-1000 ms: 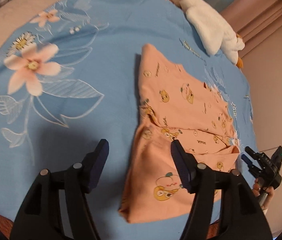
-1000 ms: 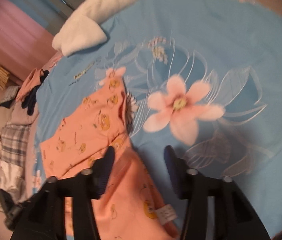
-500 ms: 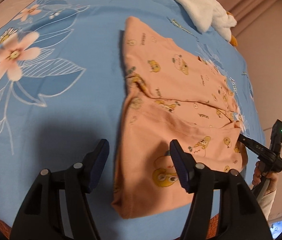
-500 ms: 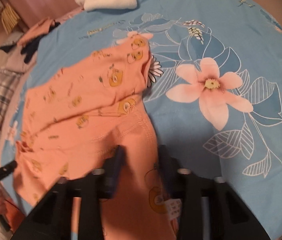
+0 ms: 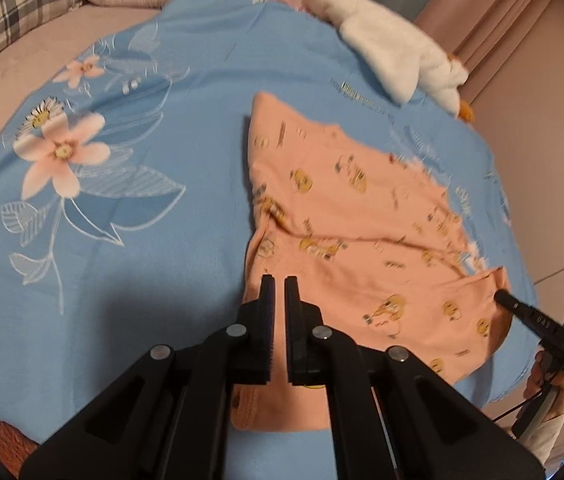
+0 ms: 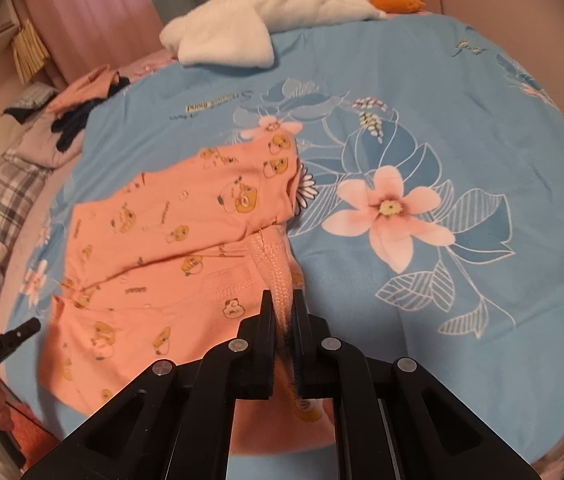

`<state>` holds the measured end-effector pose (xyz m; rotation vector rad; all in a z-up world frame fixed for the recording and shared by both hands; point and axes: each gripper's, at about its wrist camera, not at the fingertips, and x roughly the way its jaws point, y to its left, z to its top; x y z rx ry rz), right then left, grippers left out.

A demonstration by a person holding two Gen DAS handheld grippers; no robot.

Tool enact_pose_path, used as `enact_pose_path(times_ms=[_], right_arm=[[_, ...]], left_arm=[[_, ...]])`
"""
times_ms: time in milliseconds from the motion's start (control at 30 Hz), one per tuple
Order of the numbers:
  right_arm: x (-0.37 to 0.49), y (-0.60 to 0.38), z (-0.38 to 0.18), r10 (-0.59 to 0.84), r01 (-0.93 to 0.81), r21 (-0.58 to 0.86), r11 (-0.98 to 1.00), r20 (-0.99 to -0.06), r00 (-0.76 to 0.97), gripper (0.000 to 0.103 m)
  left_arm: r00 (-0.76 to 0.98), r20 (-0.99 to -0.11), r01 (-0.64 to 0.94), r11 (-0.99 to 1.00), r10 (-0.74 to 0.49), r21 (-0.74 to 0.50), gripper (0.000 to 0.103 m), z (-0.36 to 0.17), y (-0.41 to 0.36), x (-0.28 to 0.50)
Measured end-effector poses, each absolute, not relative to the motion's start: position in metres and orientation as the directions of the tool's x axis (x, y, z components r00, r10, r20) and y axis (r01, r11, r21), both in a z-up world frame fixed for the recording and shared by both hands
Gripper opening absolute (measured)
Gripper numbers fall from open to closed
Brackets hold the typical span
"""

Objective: Fold small clothes

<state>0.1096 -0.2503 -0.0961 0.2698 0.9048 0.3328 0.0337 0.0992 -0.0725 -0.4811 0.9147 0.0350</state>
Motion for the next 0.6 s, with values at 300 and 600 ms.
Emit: enact_pose_path(times_ms=[300, 600], right_arm=[[0.106, -0.253, -0.105, 0.389, -0.156, 0.368, 0.917, -0.732, 0.560, 0.009], [0.102, -0.255, -0.116, 0.391, -0.136, 0.381, 0.915, -0.746, 0.540, 0.009]], left_arm=[[0.572, -0.795, -0.219, 0.895, -0.205, -0.389, 0.020, -0.084, 0.100, 0.051], [0.524, -0.837, -0.198, 0.933, -0.159, -0.302, 0.020, -0.110, 0.087, 0.079]])
